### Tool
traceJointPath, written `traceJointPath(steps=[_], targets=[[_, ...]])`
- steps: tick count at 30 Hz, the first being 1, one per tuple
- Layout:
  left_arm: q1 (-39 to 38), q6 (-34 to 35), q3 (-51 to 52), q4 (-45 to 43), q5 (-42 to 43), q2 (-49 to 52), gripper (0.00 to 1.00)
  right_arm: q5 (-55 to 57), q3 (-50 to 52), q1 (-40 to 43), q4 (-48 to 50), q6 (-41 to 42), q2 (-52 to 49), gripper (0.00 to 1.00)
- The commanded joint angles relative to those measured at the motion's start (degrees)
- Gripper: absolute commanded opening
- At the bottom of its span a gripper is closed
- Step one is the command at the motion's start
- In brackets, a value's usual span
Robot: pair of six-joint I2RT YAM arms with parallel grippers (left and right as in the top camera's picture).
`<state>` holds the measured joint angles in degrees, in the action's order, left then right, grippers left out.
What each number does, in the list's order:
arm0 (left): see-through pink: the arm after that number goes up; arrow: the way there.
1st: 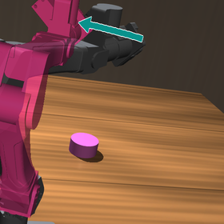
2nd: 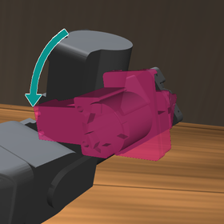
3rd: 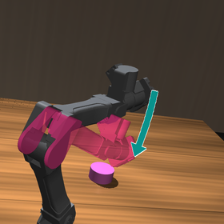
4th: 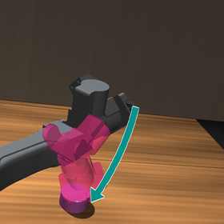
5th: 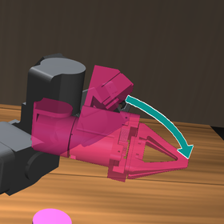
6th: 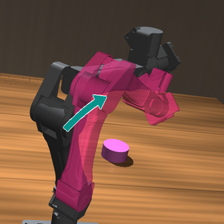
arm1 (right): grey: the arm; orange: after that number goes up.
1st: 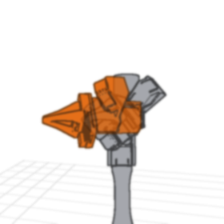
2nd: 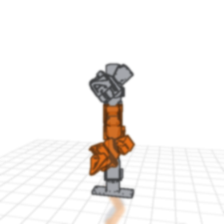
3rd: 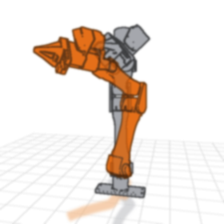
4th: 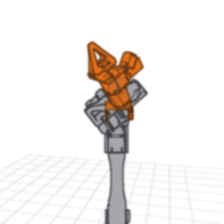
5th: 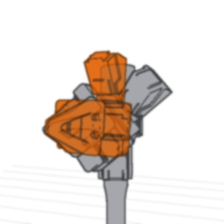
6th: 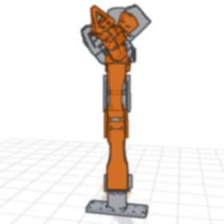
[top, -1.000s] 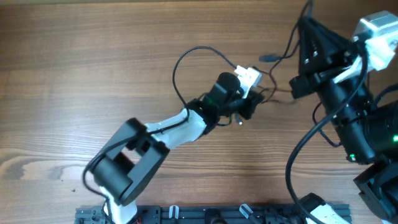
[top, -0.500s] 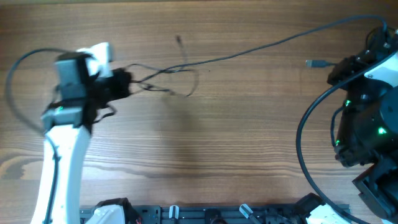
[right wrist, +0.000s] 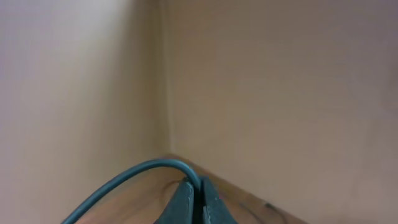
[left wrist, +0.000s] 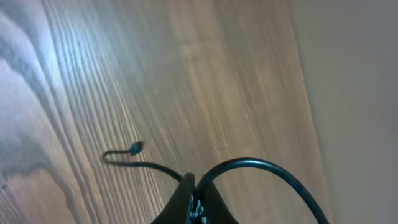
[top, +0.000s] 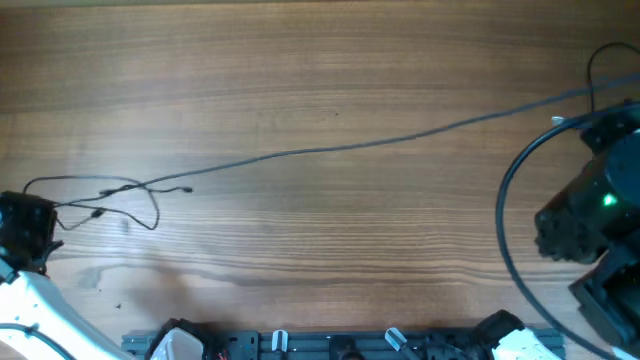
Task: Untangle cables
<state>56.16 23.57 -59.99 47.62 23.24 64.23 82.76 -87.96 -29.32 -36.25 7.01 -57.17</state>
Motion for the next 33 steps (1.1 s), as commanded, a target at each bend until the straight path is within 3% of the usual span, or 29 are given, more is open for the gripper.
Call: traceJointPath(steps=[1, 8, 16, 20, 23, 27, 33], targets=[[1.03, 4.2, 0.0, -0.15, -0.57, 3.72, 0.04, 4.07, -1.07, 6.71, -0.11, -0.9, 0.5, 0.04], [1.53, 4.61, 0.0, -0.11, -0.09, 9.6, 0.04, -5.81, -1.07, 21.79, -0.74, -1.01, 0.48, 0.04], [-4.02, -3.15, -0.02, -0.59, 19.04, 9.73, 0.04, -46.45, -1.01, 26.01, 0.52, -3.43, -2.89, 0.04], [-14.47, -9.94, -0.02, 0.48, 21.09, 9.73, 0.04, -46.93, -1.03, 28.94, 9.68, -4.17, -7.32, 0.04], [-23.65, -11.21, -0.02, -0.24, 21.09, 9.73, 0.04, -55.91, -1.03, 34.91, 16.72, -2.62, -8.57, 0.04], [-38.49, -11.21, -0.02, -4.35, 20.98, 9.73, 0.04, -79.78, -1.03, 47.43, 28.87, 13.66, -9.07, 0.04], [-53.99, -11.21, -0.02, -8.44, 14.14, 9.73, 0.04, -82.64, -1.03, 66.38, 33.14, 16.68, -15.43, 0.04]])
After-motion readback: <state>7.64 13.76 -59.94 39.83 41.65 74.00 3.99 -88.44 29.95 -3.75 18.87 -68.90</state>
